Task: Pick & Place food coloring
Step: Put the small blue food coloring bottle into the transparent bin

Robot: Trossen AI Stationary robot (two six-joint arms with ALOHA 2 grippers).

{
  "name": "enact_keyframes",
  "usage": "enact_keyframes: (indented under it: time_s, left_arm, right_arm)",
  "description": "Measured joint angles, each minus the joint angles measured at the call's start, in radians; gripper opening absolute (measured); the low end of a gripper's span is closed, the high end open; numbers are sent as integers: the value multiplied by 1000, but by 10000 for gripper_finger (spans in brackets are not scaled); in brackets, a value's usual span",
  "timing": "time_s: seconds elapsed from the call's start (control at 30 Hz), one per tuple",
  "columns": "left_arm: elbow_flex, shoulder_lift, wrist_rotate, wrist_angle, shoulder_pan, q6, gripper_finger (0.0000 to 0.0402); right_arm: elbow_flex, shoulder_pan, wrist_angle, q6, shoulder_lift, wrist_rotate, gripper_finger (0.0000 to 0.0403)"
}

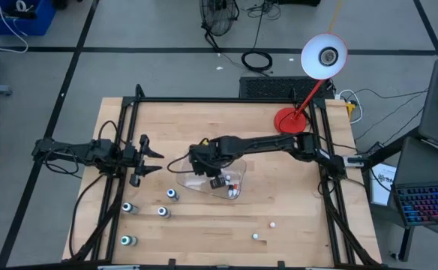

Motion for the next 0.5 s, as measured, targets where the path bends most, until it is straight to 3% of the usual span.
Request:
enact_keyframes:
  time_s: [0.5]
  left_arm:
    - [0, 0, 0, 0, 0, 0, 182]
  right_arm:
    - [-104, -15, -3, 26, 0, -1, 60]
